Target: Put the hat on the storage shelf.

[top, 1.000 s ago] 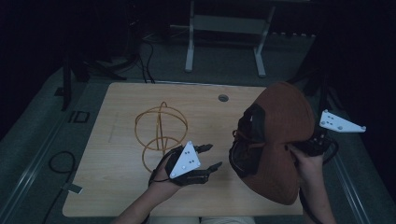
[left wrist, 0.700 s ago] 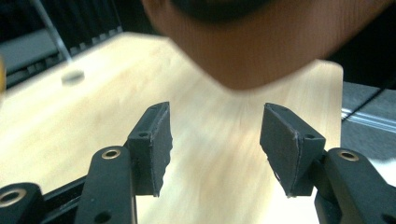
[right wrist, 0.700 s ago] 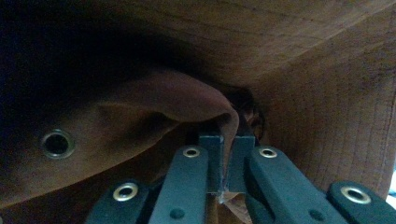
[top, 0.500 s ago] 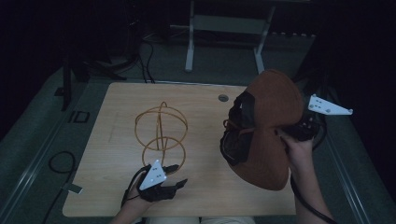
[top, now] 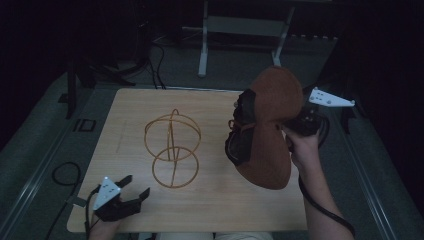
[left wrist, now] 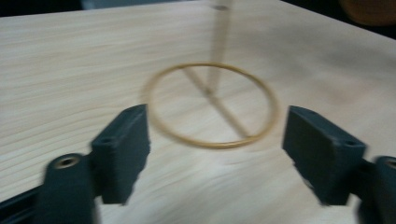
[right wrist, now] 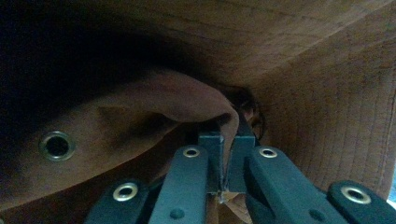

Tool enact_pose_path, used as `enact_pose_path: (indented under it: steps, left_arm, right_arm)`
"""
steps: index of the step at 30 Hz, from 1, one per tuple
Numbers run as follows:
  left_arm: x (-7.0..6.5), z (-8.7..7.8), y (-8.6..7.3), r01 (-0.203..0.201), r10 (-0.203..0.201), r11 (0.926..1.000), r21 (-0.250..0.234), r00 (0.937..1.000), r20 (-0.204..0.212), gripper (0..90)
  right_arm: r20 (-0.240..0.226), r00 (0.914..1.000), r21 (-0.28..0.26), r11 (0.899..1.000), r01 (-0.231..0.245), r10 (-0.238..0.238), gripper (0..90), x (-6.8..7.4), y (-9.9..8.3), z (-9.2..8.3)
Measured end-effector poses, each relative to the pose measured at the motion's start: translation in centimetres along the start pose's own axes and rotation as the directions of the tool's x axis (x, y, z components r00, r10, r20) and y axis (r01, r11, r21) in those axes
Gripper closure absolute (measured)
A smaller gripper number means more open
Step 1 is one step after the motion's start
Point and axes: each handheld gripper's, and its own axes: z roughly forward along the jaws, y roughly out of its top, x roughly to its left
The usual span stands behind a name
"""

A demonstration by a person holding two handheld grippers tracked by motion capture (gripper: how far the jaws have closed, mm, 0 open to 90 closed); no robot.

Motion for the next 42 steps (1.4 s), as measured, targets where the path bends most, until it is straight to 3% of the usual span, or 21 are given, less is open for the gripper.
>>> enact_pose_path:
  steps: [1,3,7,10,16,22,27,30,31,33,36,38,42]
  left_arm:
    - [0.6,-0.3,-0.1,0.004,-0.004,1.0,0.007,0.9986,-0.053,13.3]
    - [1.7,-1.0,-0.4,0.021,-0.023,0.9997,-0.013,0.9929,-0.117,8.6]
    - [3.4,-1.8,-1.2,0.084,-0.083,0.9965,-0.006,0.9722,-0.219,1.6]
    - [4.0,-2.1,-1.8,0.119,-0.116,0.9928,-0.003,0.961,-0.251,1.6]
    - [4.5,-2.6,-2.7,0.13,-0.133,0.9911,-0.03,0.9462,-0.295,1.6]
    - [4.9,-3.1,-2.7,0.142,-0.159,0.9871,-0.073,0.9325,-0.325,1.7]
    - [5.4,-3.4,-2.9,0.165,-0.182,0.9831,-0.08,0.9283,-0.324,1.7]
    - [5.5,-3.5,-3.0,0.172,-0.19,0.9815,-0.084,0.9266,-0.324,1.7]
    - [5.5,-3.5,-3.0,0.171,-0.19,0.9815,-0.085,0.9272,-0.323,1.7]
    - [5.5,-3.6,-3.1,0.173,-0.192,0.9811,-0.086,0.9268,-0.323,1.7]
    - [5.5,-3.5,-3.1,0.179,-0.197,0.9802,-0.084,0.9265,-0.321,1.7]
    - [5.6,-3.5,-3.1,0.179,-0.195,0.9806,-0.081,0.9284,-0.316,1.7]
    - [5.5,-3.4,-3.1,0.178,-0.194,0.9808,-0.08,0.9285,-0.316,1.7]
  right_arm:
    - [0.004,1.0,0.006,1.0,0.005,-0.005,87.8,0.0,0.2,0.4]
    - [-0.002,1.0,0.013,1.0,0.007,-0.007,87.7,-0.1,0.5,1.2]
    - [-0.004,0.9999,0.032,0.999,0.016,-0.016,87.8,-0.1,1.1,2.9]
    - [-0.007,0.9996,0.049,0.998,0.027,-0.026,87.7,-0.1,1.6,4.2]
    - [-0.021,0.9984,0.058,0.997,0.053,-0.052,87.7,0.4,3.6,7.1]
    - [-0.075,0.9931,0.118,0.988,0.099,-0.09,87.6,2.4,5.5,12.2]
    - [-0.137,0.983,0.232,0.961,0.152,-0.122,87.5,4.5,4.9,17.0]
    - [-0.162,0.9775,0.306,0.935,0.18,-0.135,87.4,5.5,4.1,19.3]
    - [-0.173,0.9752,0.337,0.922,0.19,-0.138,87.3,5.9,3.7,20.1]
    - [-0.186,0.9705,0.38,0.9,0.215,-0.154,87.2,6.5,2.9,21.3]
    - [-0.196,0.9669,0.424,0.875,0.234,-0.163,87.0,7.1,2.2,22.5]
    - [-0.213,0.9654,0.437,0.869,0.232,-0.151,84.2,7.5,1.9,23.1]
    - [-0.247,0.9641,0.45,0.87,0.203,-0.097,60.5,8.1,1.4,23.9]
